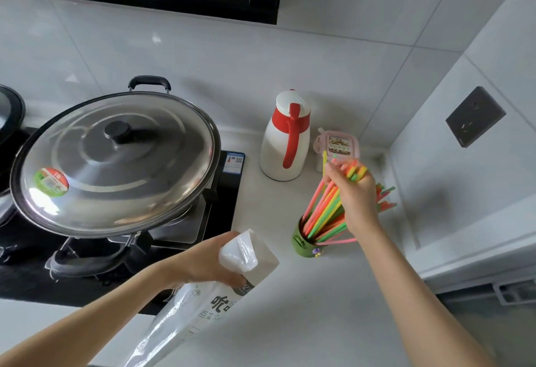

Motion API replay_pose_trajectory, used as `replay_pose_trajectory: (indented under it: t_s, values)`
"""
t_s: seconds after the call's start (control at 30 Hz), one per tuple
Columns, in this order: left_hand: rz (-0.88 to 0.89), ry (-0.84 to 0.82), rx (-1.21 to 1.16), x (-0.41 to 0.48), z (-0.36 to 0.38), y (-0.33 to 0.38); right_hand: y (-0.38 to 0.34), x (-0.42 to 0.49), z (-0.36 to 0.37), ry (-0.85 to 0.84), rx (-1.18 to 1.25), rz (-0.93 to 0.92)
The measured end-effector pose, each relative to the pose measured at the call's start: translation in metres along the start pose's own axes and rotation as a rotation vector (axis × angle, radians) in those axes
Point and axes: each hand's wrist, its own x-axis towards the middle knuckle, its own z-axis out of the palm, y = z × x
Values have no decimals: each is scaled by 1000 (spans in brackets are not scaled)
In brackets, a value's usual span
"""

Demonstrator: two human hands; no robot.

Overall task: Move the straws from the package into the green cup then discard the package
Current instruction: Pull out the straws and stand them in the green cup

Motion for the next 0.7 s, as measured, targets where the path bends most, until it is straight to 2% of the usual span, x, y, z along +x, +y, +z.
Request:
replay_pose_trajectory:
  t_s: [0.07,0.13,0.2,0.3,0.4,0.47,0.53,0.57,0.6,0.7]
  values:
    - [23,10,-3,1,0,5,-9,3,-8,34,96,-78]
    - [58,46,-19,-1,2,11,-14,3,-13,58,94,-160]
    - [132,131,-27,-6,6,15,-16,-2,-11,15,-45,-172]
    - [273,237,41,-17,14,19,-15,-7,-9,-91,-331,-49]
    - [363,248,109,-26,20,24,-25,-9,-15,-96,-412,-16]
    - [368,234,128,-29,20,27,-40,-14,-22,-4,-438,-146]
    - [329,203,57,-30,17,32,-62,-27,-25,57,-498,-431]
    - [303,167,-2,-30,14,36,-73,-37,-25,3,-496,-534]
    - [281,113,-66,-29,11,40,-79,-48,-25,-121,-485,-578]
    - [218,-102,-255,-25,4,53,-79,-84,-15,-564,-617,-534]
